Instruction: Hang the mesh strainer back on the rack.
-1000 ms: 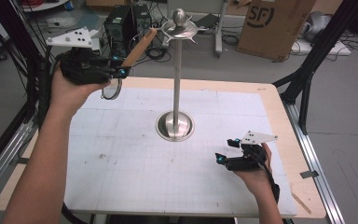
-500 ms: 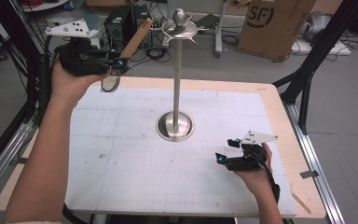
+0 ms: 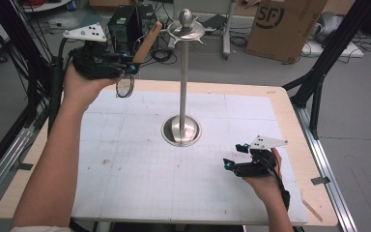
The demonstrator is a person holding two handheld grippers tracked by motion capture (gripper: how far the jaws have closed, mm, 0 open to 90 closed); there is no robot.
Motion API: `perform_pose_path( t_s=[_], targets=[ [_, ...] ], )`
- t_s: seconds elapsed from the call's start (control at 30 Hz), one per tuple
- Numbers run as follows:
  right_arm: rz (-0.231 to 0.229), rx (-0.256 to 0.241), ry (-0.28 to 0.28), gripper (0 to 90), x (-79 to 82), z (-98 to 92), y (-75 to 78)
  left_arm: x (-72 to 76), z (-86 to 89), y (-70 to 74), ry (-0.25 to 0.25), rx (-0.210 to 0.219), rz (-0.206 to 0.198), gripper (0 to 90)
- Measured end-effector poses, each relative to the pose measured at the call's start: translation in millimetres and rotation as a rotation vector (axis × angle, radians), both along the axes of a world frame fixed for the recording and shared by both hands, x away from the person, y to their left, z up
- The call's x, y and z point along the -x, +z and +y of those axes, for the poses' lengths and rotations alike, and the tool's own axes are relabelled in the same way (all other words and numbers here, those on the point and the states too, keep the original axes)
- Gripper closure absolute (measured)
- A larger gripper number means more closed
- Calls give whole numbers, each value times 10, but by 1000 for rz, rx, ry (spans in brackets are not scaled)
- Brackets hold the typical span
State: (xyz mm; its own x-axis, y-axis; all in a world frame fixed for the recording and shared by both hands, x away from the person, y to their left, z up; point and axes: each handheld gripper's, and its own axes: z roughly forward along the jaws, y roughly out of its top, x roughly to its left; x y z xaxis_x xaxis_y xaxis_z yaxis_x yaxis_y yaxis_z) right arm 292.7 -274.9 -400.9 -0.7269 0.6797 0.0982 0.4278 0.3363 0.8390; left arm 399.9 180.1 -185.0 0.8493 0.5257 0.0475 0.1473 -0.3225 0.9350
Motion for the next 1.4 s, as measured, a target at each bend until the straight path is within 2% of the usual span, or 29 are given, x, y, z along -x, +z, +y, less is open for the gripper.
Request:
perform_pose_path(
  t_s=[0.5, 0.7, 0.87, 1.17, 1.4],
  targets=[
    [-3, 1, 3, 231, 8, 10, 5, -23, -169, -82, -18, -34, 14, 691],
    [-4, 4, 8, 232, 8, 10, 4, -61, -226, -165, -23, -19, 33, 691],
    [-5, 1, 8, 232, 8, 5, 8, -90, -298, -191, -22, -20, 37, 692],
    [-4, 1, 8, 232, 7, 11, 5, -141, -392, -232, -28, 4, 54, 691],
    [-5, 6, 11, 232, 4, 10, 4, -162, -446, -217, -16, -14, 53, 690]
  ],
)
